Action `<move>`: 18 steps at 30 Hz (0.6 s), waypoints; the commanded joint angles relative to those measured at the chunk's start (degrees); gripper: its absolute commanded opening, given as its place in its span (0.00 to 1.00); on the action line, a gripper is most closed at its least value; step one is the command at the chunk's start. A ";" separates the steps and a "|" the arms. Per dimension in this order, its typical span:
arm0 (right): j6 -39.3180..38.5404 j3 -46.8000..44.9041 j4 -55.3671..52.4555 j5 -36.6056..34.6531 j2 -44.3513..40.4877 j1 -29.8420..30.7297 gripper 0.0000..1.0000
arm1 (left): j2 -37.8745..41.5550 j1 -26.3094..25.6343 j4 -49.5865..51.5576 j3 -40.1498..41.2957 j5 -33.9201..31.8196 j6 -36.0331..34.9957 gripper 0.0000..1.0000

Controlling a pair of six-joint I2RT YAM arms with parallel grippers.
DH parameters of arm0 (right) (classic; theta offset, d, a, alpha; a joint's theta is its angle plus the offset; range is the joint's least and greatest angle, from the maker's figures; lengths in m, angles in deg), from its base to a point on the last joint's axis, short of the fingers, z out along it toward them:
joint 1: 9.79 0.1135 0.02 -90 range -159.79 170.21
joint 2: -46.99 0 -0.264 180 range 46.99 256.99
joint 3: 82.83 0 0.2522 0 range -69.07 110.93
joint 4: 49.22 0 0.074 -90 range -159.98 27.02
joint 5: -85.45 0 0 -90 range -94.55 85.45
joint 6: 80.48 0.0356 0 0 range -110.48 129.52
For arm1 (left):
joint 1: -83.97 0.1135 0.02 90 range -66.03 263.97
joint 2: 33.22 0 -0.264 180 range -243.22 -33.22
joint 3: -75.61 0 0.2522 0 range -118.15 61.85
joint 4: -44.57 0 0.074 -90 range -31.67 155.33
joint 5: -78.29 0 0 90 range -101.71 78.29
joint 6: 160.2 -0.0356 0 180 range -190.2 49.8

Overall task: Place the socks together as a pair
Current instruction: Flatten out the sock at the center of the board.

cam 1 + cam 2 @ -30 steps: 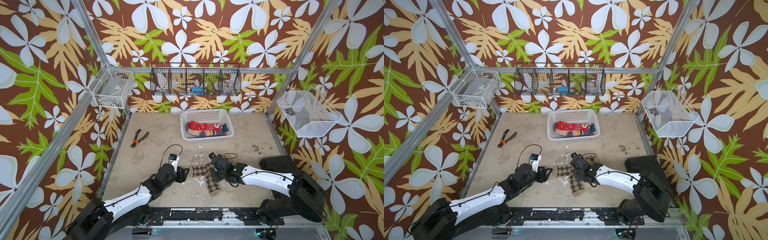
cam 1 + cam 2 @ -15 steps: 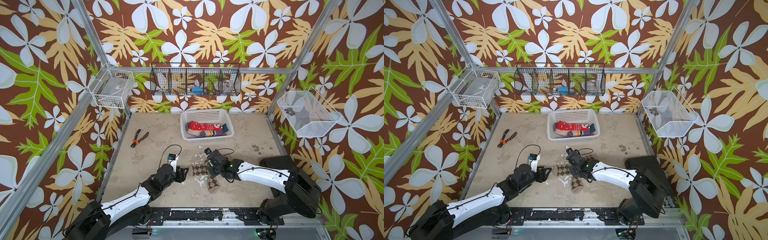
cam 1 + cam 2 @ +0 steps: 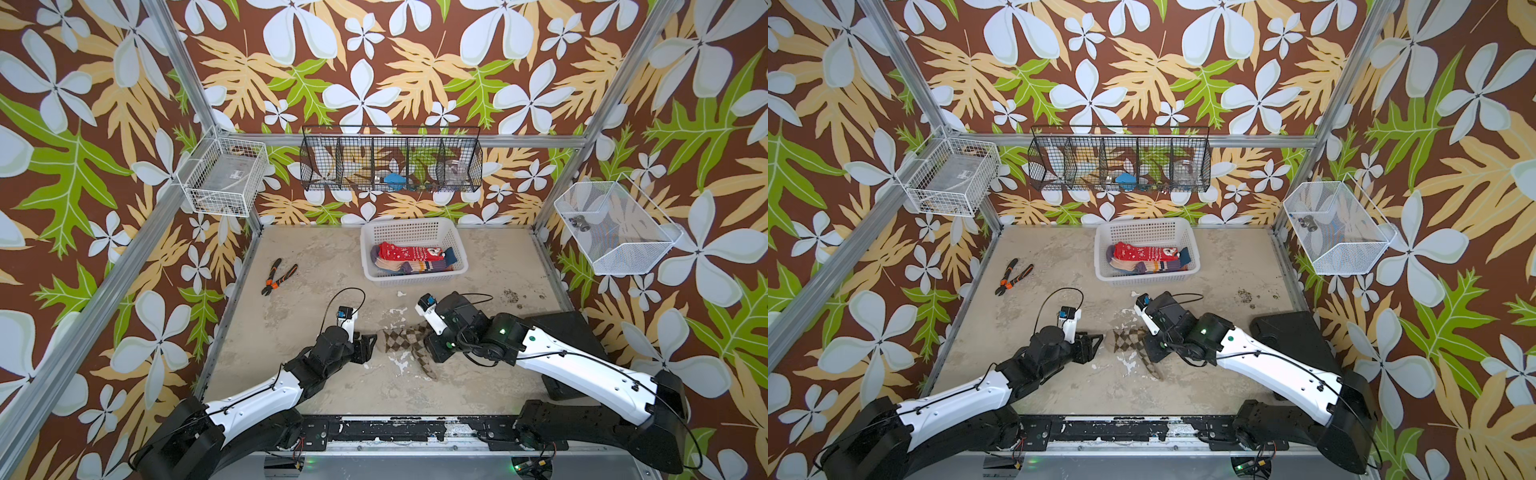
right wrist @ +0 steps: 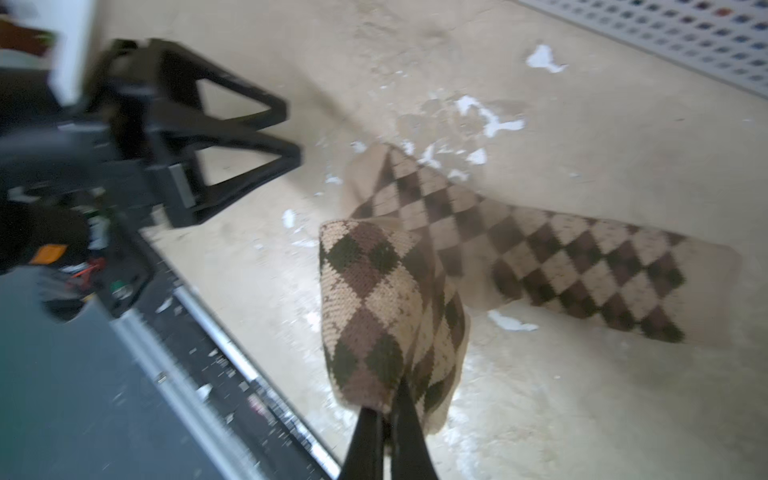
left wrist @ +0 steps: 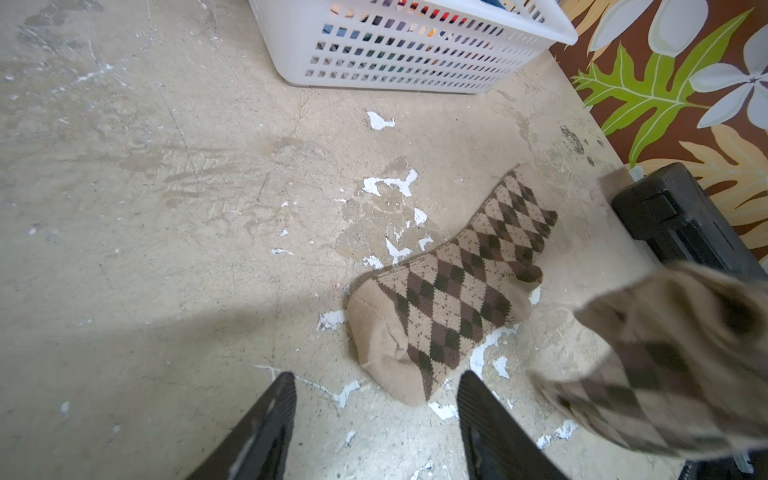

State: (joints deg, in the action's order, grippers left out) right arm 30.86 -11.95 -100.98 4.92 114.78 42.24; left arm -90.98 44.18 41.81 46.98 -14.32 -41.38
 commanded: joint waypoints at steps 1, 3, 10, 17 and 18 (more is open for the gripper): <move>1.93 -0.21 -0.67 9.36 -1.77 0.09 0.00 | -0.33 -0.02 -1.33 -0.90 -1.37 -0.95 0.64; 1.48 -0.22 -1.10 5.21 -0.41 -0.72 0.00 | -0.35 -0.02 -1.33 -1.30 -1.38 -0.96 0.64; 2.75 -1.67 -4.52 -11.62 -0.87 -7.55 0.00 | 1.05 -0.02 0.84 -2.59 -1.59 -1.65 0.64; 3.80 -0.47 -9.00 -5.89 -1.23 -3.90 0.00 | -1.98 -0.02 -1.87 -2.59 -1.13 -2.80 0.64; 3.64 -0.44 -8.65 -3.83 -0.26 -2.70 0.00 | -2.74 -0.02 -2.31 -2.75 -0.76 -2.80 0.64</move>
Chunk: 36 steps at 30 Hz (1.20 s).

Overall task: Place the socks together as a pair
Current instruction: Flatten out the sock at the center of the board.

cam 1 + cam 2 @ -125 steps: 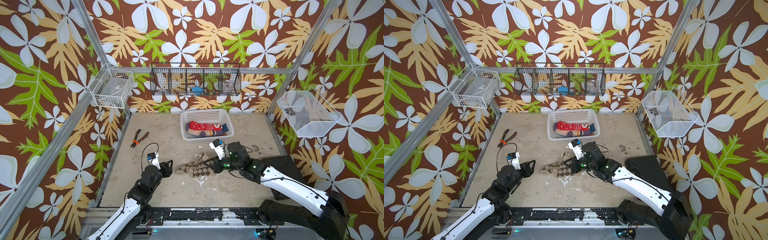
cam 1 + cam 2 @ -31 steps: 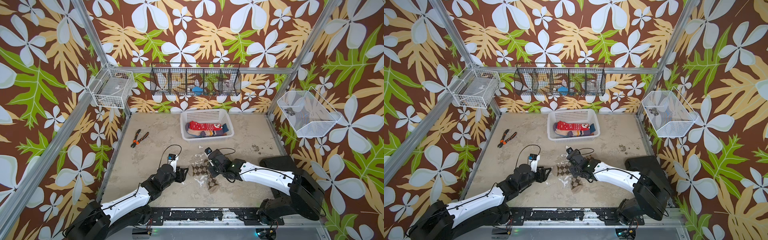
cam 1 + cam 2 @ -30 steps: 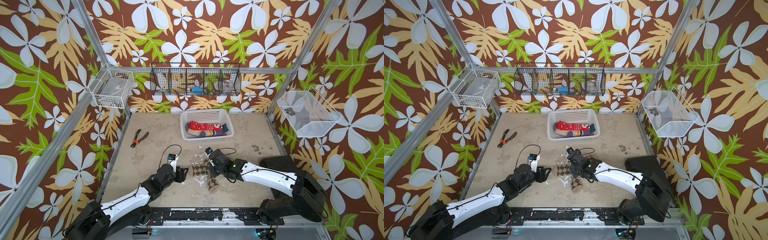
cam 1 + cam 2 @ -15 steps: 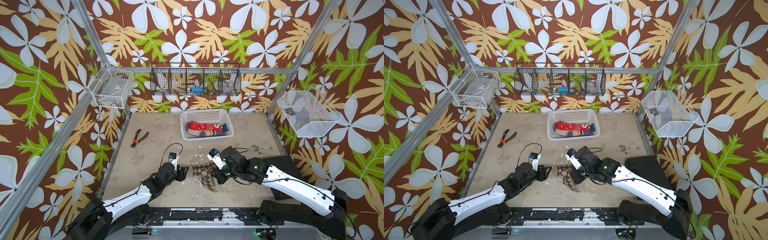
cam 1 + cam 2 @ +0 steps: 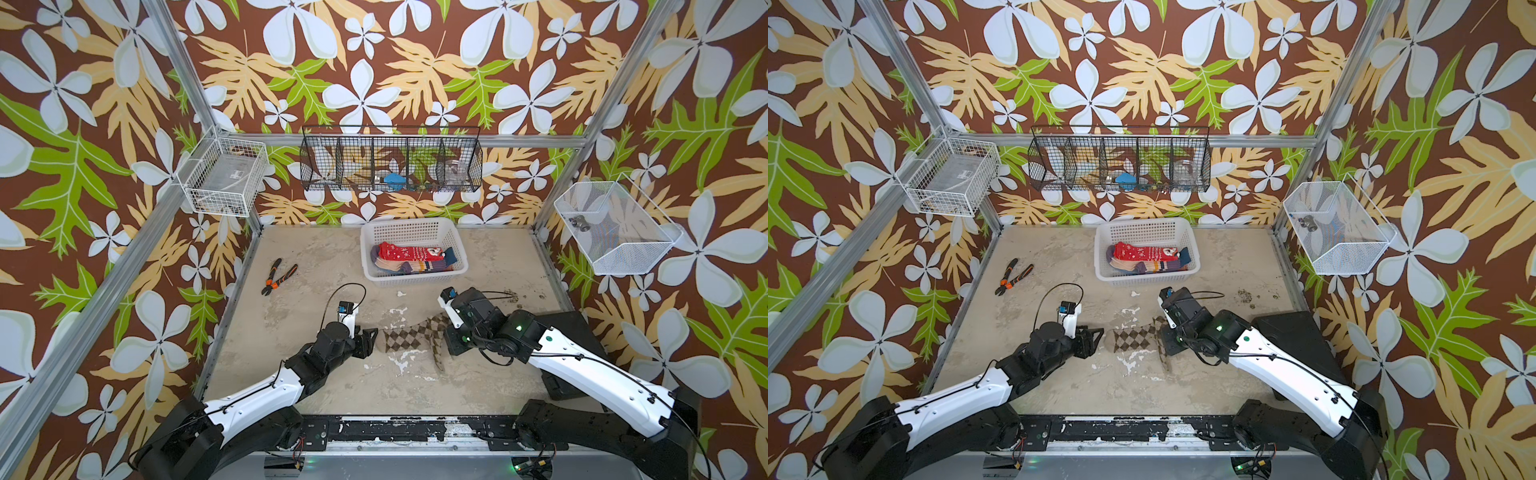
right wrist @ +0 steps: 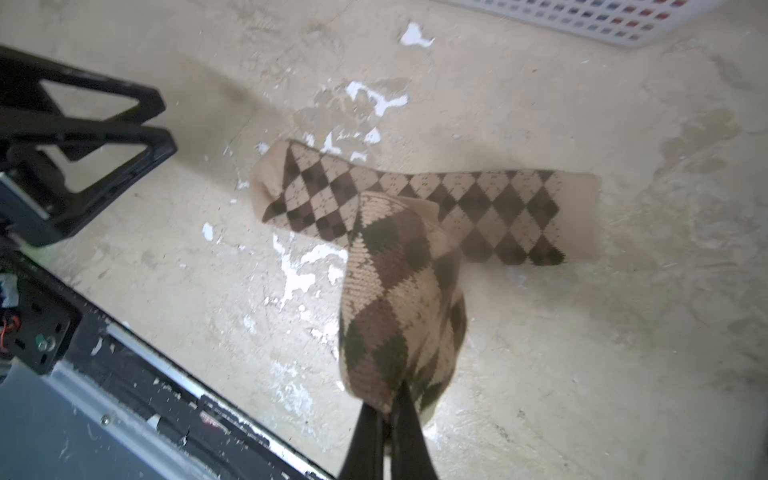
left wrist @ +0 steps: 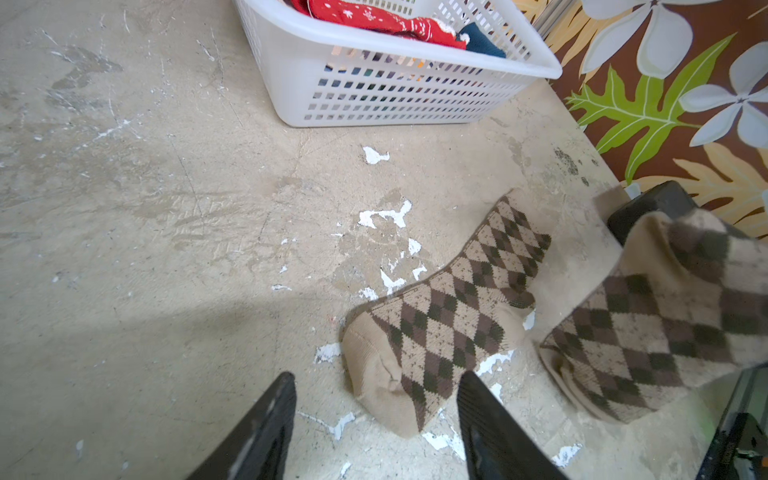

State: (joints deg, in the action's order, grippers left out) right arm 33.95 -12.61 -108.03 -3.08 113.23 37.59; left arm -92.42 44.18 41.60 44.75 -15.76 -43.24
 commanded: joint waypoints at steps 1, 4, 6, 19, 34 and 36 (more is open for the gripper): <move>0.33 0.31 -0.91 6.36 2.69 3.19 0.00 | -1.90 -0.01 -2.46 -0.77 1.21 -0.86 0.64; -1.11 0.09 1.51 7.77 7.02 4.05 0.00 | -1.63 0.01 -3.26 -0.50 2.21 -0.04 0.64; -2.89 0.73 2.52 4.67 10.67 3.09 0.00 | -0.21 -0.02 -3.40 0.29 2.51 0.53 0.64; -10.74 17.50 10.32 2.24 39.51 -6.77 0.00 | 9.98 -0.02 1.80 5.11 2.49 3.01 0.64; -8.21 3.93 16.34 2.91 19.70 -9.41 0.49 | 6.74 -0.02 1.70 3.77 1.89 2.57 0.65; -6.54 -1.10 18.03 4.83 14.27 -9.42 0.50 | 6.39 -0.02 1.57 3.68 1.15 2.70 0.65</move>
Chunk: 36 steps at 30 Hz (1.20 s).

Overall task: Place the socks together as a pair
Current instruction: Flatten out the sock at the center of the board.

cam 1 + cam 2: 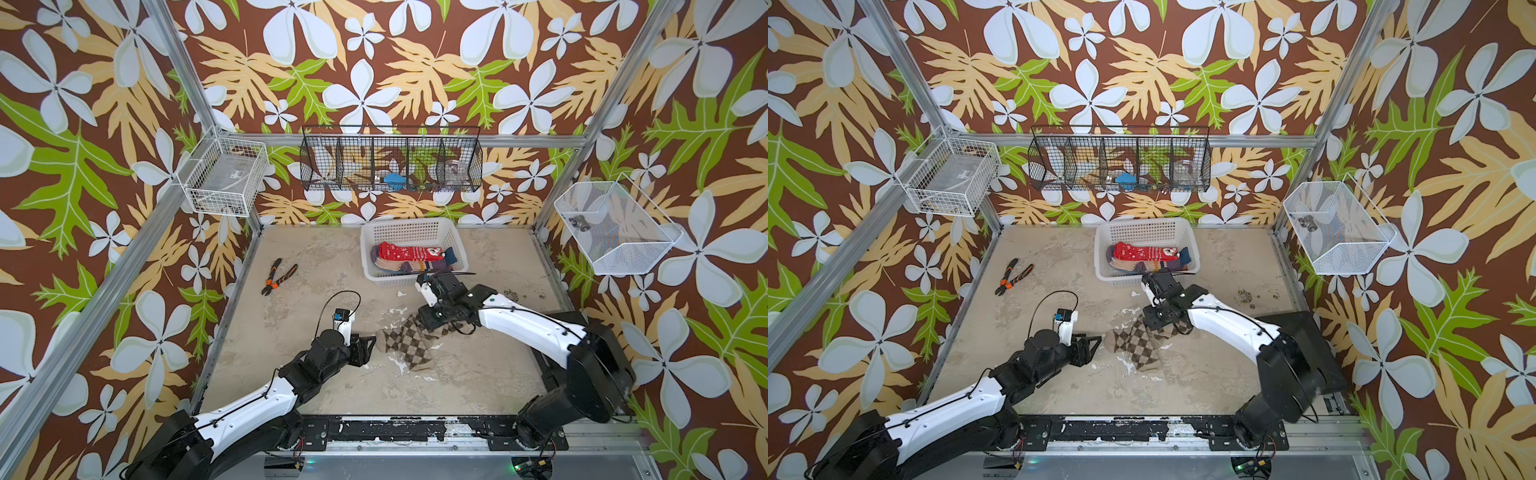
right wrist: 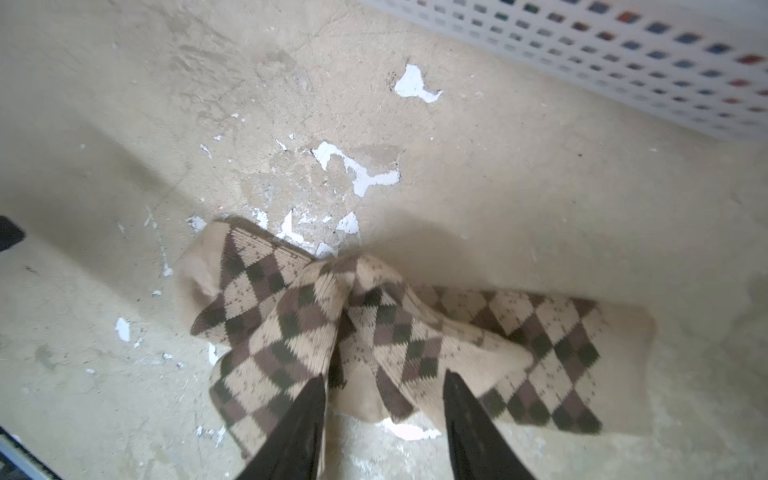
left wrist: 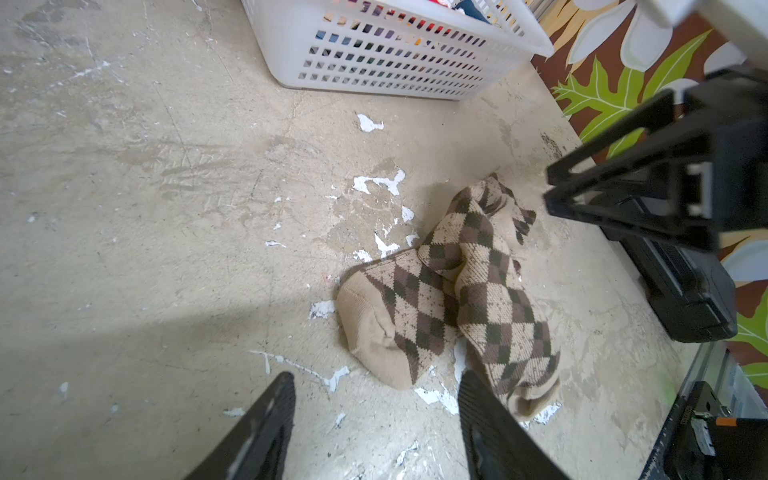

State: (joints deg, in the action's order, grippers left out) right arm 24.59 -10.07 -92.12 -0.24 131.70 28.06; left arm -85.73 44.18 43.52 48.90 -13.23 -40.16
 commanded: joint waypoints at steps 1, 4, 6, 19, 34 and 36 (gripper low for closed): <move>3.73 -6.28 2.91 2.54 -7.00 0.12 0.50 | -0.39 -0.01 -0.40 -0.55 -1.63 -0.34 0.65; 5.91 -13.74 5.29 6.31 -14.13 0.12 0.49 | -0.81 -0.02 -0.74 -0.59 -2.48 -0.34 0.65; 8.06 -18.50 8.10 10.78 -18.32 0.11 0.49 | -0.97 -0.01 -1.22 -0.58 -2.61 -0.25 0.65; 15.72 -39.74 34.89 20.41 -24.90 0.21 0.59 | 0.60 0.08 -2.83 -0.48 -5.03 1.94 0.65; 15.89 -39.45 37.64 21.01 -22.24 0.47 0.00 | 4.25 0.18 0.69 -1.08 -9.15 1.30 0.65; 15.61 -38.02 35.85 21.07 -22.88 0.55 0.00 | 4.80 0.24 1.34 -1.22 -9.75 1.27 0.65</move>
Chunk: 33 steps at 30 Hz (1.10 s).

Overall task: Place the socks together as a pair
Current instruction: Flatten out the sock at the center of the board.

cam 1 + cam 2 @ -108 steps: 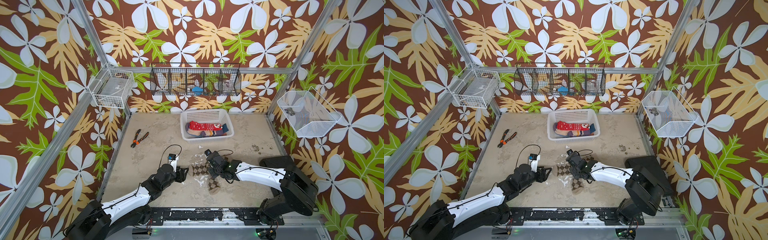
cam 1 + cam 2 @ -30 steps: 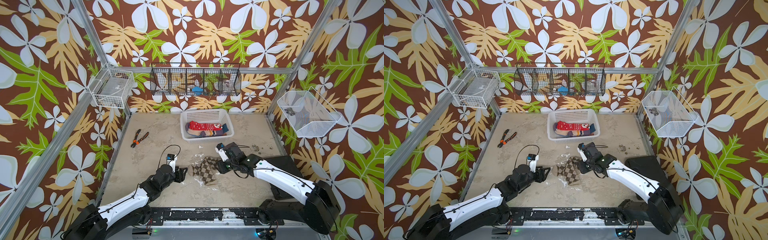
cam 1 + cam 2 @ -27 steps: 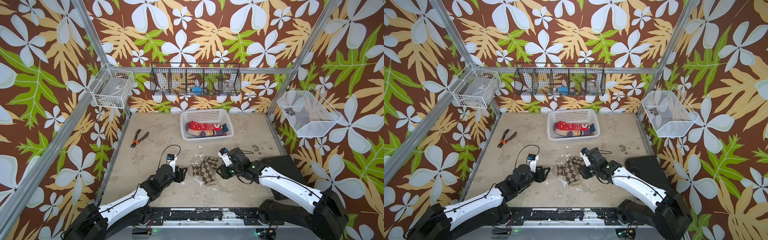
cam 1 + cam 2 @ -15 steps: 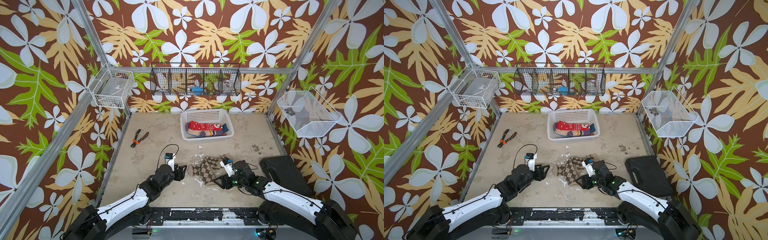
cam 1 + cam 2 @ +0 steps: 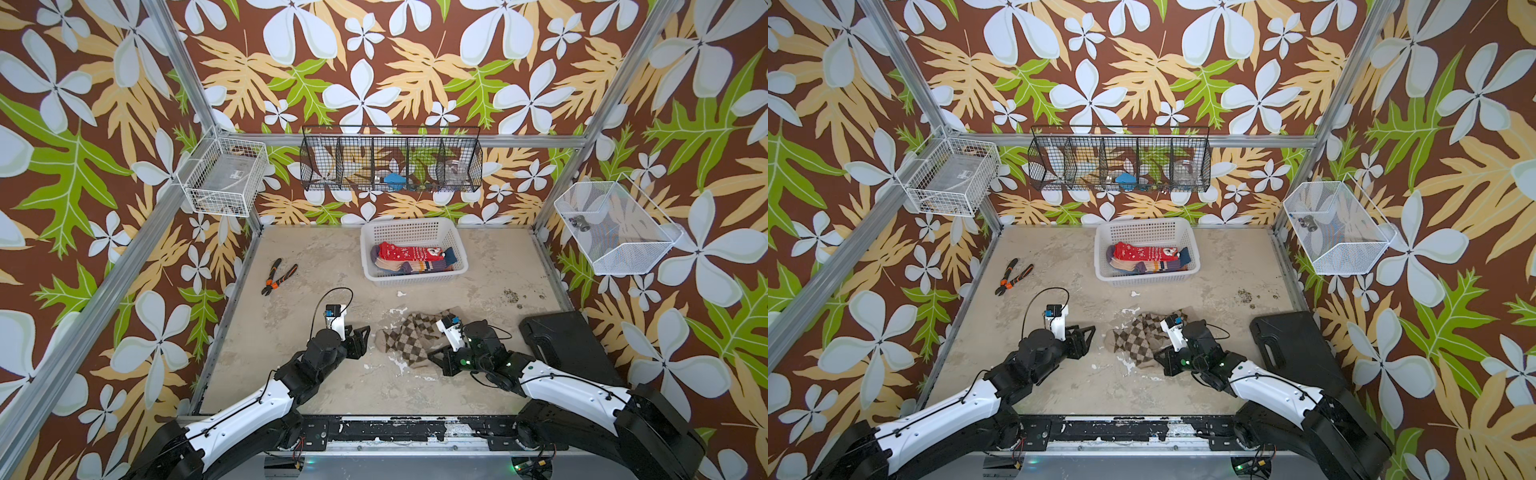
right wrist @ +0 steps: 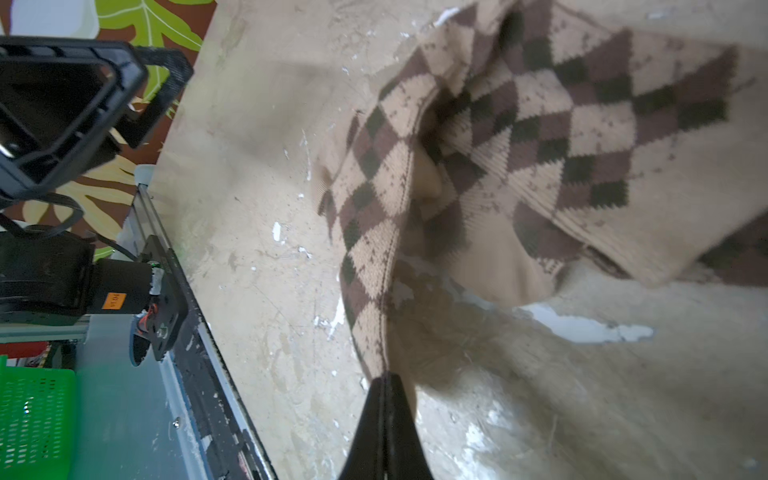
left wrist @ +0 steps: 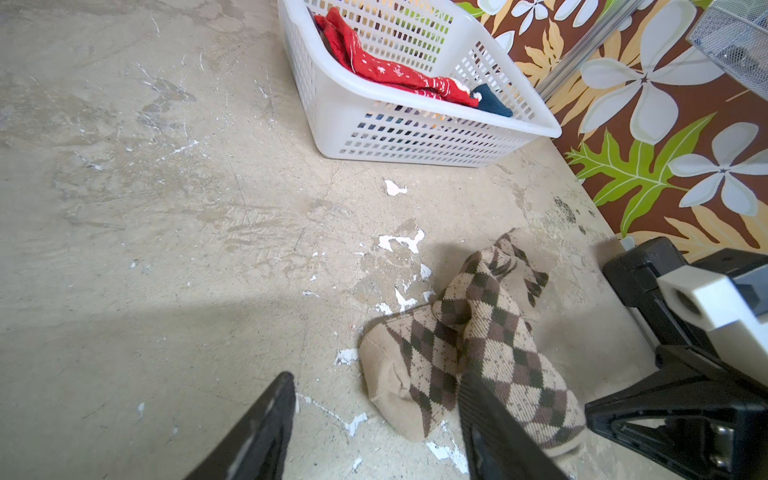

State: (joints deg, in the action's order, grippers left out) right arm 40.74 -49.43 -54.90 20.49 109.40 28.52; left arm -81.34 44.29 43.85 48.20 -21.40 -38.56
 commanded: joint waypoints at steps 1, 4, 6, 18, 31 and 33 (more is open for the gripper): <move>-0.62 2.22 -2.18 0.76 -0.86 0.07 0.00 | 0.88 0.24 1.33 -0.55 -1.87 -0.28 0.65; -0.63 4.98 -4.02 1.43 -1.33 0.39 0.00 | 2.43 0.60 2.40 -0.41 -2.59 -0.20 0.64; -0.99 7.25 -5.57 1.97 -1.03 0.71 0.00 | 3.57 0.83 3.31 -0.40 -3.14 -0.23 0.64; 2.11 24.45 7.72 12.42 22.14 6.58 0.25 | 8.22 2.62 8.21 -0.02 -6.06 0.00 0.66; -3.52 21.75 -1.41 3.30 14.73 -4.20 0.41 | 4.52 2.16 7.27 -2.38 1.67 -4.68 0.77; -3.35 17.42 -1.52 4.15 11.98 -11.49 0.42 | 3.58 -0.62 6.65 -2.53 2.33 -5.36 0.80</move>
State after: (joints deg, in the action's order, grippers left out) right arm 39.06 -28.69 -52.30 27.96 123.57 22.68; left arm -77.12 45.71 52.28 46.24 -23.02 -41.60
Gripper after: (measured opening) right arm 0.419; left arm 0.789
